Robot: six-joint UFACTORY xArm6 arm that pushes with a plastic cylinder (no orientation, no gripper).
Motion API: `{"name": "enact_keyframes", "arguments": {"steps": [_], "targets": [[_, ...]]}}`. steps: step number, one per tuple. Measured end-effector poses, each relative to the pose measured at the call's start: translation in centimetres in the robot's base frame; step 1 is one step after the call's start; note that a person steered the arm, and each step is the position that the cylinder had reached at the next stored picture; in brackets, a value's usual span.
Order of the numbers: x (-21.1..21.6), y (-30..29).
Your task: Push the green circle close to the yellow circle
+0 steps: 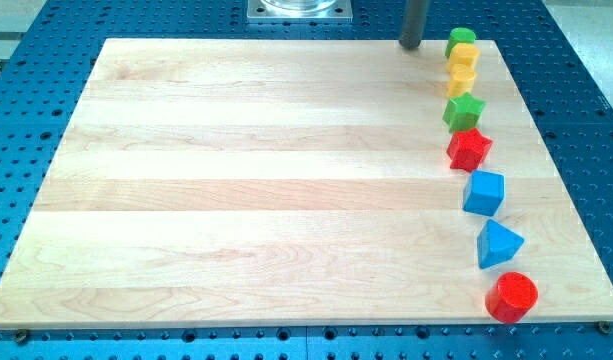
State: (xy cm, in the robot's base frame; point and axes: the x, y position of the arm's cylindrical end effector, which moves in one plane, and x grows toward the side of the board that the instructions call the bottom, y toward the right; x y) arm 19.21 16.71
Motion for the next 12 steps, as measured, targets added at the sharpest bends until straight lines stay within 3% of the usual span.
{"name": "enact_keyframes", "arguments": {"steps": [8,11,12], "targets": [[-0.1,8.0],[0.1,16.4],[2.7,15.6]]}}
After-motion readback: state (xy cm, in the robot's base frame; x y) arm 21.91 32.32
